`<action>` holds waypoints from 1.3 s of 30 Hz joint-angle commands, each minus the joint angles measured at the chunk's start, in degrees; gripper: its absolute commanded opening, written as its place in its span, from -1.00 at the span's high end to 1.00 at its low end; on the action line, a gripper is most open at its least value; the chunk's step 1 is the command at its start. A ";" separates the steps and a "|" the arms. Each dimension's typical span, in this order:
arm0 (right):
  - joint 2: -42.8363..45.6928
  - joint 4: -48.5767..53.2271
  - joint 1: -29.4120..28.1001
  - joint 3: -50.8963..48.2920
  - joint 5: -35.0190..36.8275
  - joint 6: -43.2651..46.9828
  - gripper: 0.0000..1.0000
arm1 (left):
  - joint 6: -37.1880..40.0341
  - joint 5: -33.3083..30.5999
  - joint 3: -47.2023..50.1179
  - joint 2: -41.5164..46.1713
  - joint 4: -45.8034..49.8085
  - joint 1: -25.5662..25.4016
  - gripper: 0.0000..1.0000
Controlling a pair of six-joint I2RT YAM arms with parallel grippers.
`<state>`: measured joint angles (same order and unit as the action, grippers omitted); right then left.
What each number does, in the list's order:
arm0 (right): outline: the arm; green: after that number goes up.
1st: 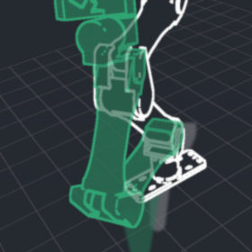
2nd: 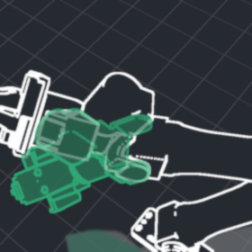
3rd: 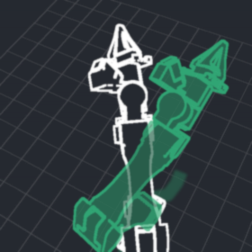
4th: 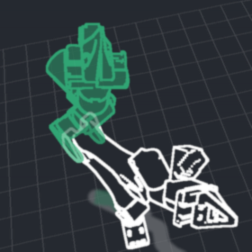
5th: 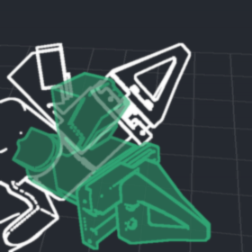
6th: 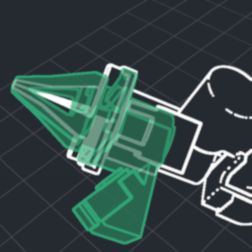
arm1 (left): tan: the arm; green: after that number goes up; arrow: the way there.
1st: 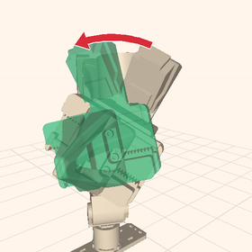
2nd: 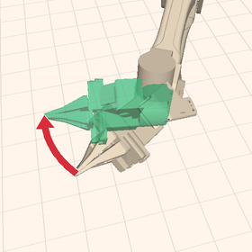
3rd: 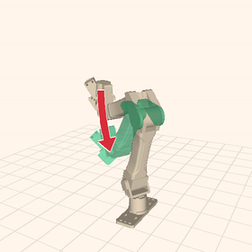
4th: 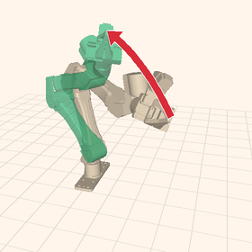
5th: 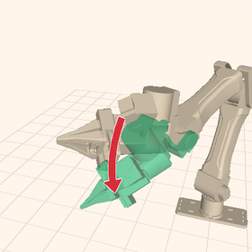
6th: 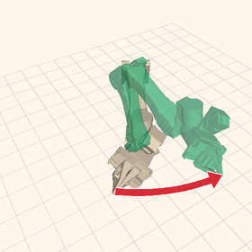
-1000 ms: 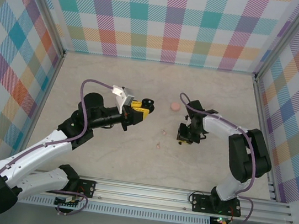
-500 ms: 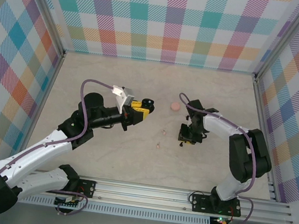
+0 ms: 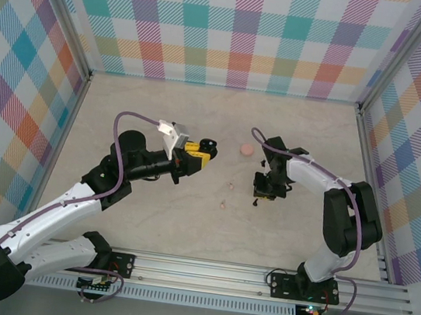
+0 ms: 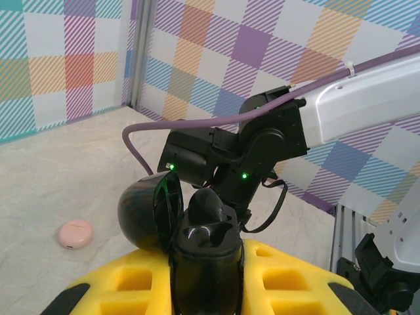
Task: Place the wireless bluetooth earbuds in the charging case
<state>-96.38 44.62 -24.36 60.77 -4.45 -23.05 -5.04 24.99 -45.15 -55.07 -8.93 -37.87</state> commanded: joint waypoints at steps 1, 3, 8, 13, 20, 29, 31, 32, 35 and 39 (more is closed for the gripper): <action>-0.37 1.78 0.01 -1.68 0.26 0.68 0.71 | 0.47 0.96 -0.69 -0.25 -0.65 -0.63 0.61; -0.55 0.99 0.01 -2.27 -0.31 0.18 0.73 | 0.47 0.98 -0.74 -0.30 -0.65 -0.66 0.61; -1.53 -0.40 -0.24 -3.45 -1.08 -1.55 0.76 | 0.47 1.11 -0.92 -0.60 -0.65 -0.68 0.61; -2.91 -0.89 -1.00 -3.82 -1.29 -3.46 0.77 | 0.62 1.01 -0.93 -0.58 -0.59 -0.72 0.61; -4.39 -3.90 -1.83 -4.00 -2.97 -6.33 0.77 | 0.65 1.11 -0.98 -0.74 -0.57 -0.67 0.61; -4.46 -11.24 -1.83 -3.58 -9.09 -11.45 0.78 | 0.74 1.01 -0.91 -0.74 -0.34 -0.70 0.61; -4.51 -11.99 -1.88 -2.99 -9.60 -12.04 0.77 | 0.82 0.98 -0.89 -0.74 -0.30 -0.72 0.61; -4.49 -12.09 -1.84 -2.79 -9.68 -12.12 0.77 | 0.82 0.98 -0.85 -0.76 -0.39 -0.67 0.60; -3.73 -11.93 -1.86 -2.42 -9.14 -12.03 0.75 | 0.82 0.94 -0.75 -0.75 -0.39 -0.66 0.61; -1.05 -9.71 -1.83 -2.06 -6.70 -10.16 0.69 | 0.84 0.98 -0.70 -0.74 -0.30 -0.65 0.61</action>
<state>-99.63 34.70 -25.93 57.47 -11.53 -33.82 -5.04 24.99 -45.15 -55.77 -8.91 -37.87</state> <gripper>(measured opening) 0.147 0.214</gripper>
